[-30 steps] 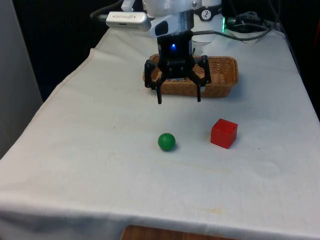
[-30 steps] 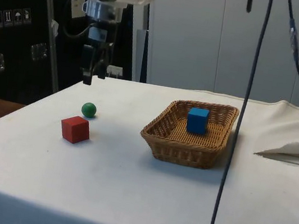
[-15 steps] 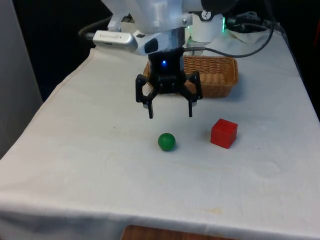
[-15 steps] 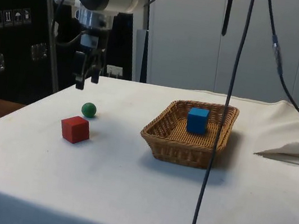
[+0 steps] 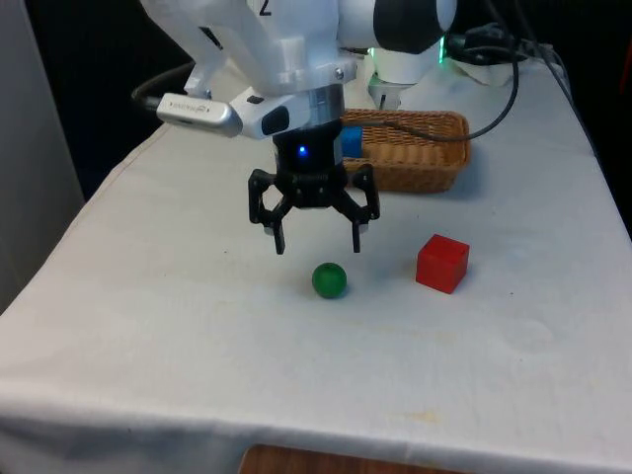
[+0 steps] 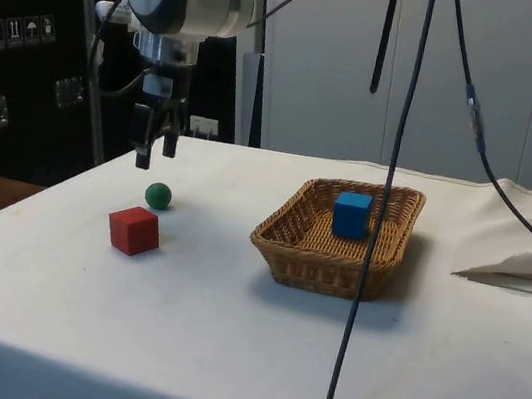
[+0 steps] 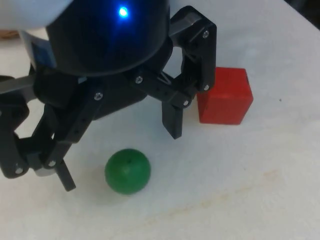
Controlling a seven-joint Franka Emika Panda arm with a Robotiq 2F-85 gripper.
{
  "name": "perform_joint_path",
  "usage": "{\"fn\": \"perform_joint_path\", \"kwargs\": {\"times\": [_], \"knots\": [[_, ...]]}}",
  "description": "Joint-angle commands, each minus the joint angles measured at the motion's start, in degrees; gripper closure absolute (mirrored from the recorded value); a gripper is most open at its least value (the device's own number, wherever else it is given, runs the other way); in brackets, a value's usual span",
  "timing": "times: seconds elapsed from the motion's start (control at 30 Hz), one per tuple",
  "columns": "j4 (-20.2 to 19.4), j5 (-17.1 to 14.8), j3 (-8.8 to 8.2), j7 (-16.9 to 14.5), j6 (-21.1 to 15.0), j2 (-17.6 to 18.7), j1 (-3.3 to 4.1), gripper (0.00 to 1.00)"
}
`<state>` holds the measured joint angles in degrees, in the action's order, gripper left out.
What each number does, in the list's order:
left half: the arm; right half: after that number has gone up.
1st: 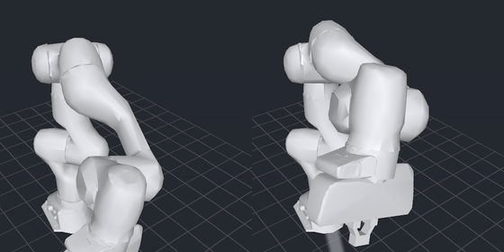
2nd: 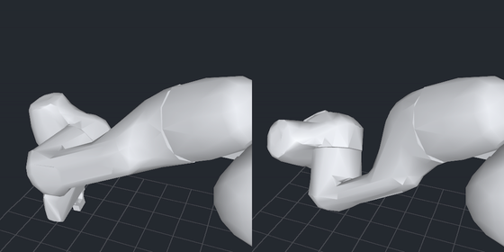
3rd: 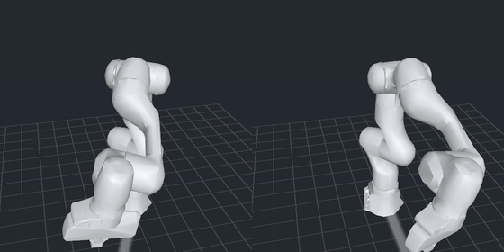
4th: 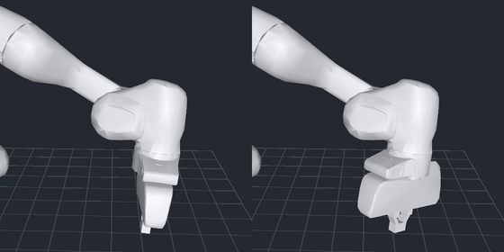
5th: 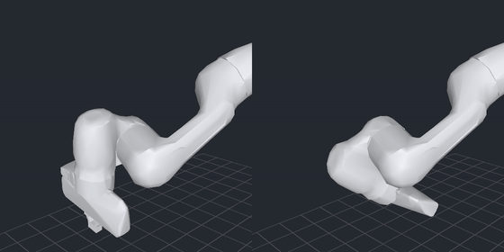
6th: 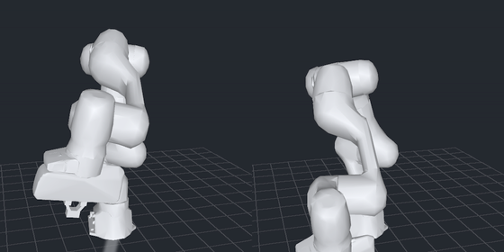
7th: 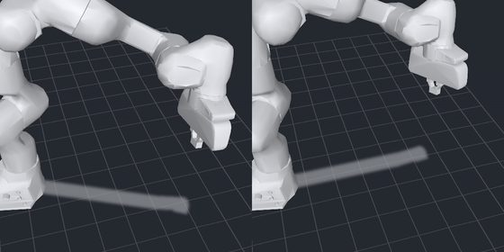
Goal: Place all non-red objects into the basket.
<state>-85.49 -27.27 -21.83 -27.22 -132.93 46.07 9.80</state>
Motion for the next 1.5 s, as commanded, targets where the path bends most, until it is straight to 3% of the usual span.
{"fn": "perform_joint_path", "kwargs": {"times": [0.0,0.47,0.5,0.53,0.77,0.8,0.87,1.47], "knots": [[0.6,-0.1,0.17,-0.2,0.6,0.5,-0.4,0.0],[1.9,0.0,-0.4,0.0,0.9,3.3,-0.63,0.0],[1.4,0.0,-0.52,-0.1,0.1,3.0,-0.34,0.0],[2.5,0.0,-0.4,0.1,0.9,3.8,-0.69,0.0],[5.2,-0.5,-0.34,0.2,1.4,5.8,-1.09,0.0],[4.6,-0.4,-0.57,0.1,0.5,5.7,-0.74,0.0],[5.5,-0.6,-0.34,0.2,1.5,6.2,-1.15,0.0],[5.7,-0.6,-0.4,0.5,3.7,7.4,-0.86,0.0]]}}
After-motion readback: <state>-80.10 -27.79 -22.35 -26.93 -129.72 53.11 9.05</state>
